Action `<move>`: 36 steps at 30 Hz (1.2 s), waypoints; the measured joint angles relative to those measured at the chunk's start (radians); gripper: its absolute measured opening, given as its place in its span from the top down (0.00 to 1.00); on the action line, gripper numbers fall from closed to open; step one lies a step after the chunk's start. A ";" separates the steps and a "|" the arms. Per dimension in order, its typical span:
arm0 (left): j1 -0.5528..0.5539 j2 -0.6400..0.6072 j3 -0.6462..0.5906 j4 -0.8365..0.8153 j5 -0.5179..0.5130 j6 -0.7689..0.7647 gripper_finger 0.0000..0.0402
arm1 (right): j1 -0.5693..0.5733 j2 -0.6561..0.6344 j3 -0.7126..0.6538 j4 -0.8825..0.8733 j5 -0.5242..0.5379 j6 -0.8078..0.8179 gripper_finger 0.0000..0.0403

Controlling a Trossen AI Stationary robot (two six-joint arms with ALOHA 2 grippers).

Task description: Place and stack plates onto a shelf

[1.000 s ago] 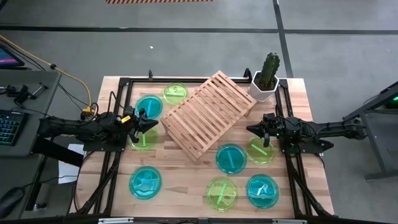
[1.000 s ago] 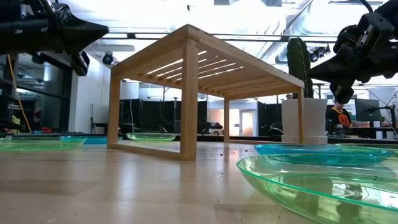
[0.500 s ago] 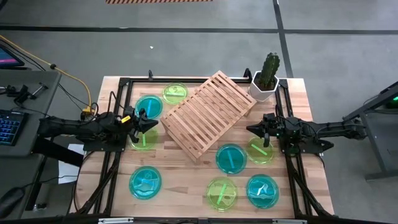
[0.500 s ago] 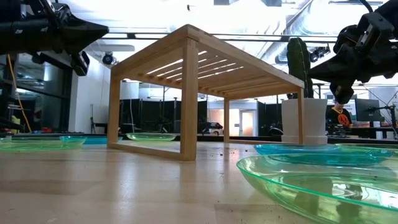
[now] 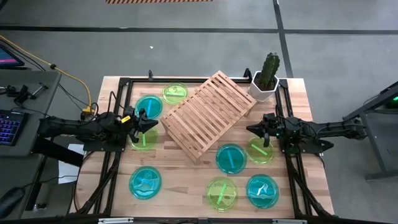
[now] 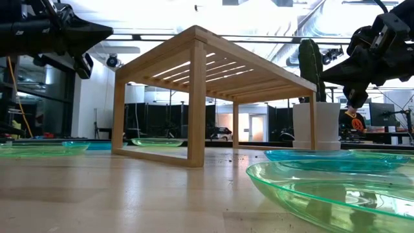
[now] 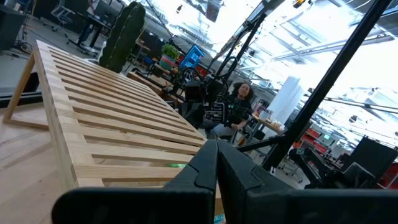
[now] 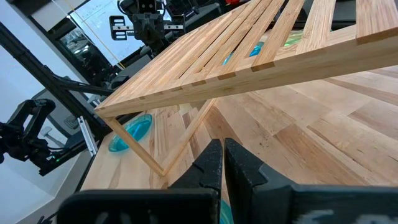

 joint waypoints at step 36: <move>0.000 0.000 0.000 0.000 0.000 0.000 1.00 | 0.543 0.674 0.635 -0.890 -0.346 0.754 0.60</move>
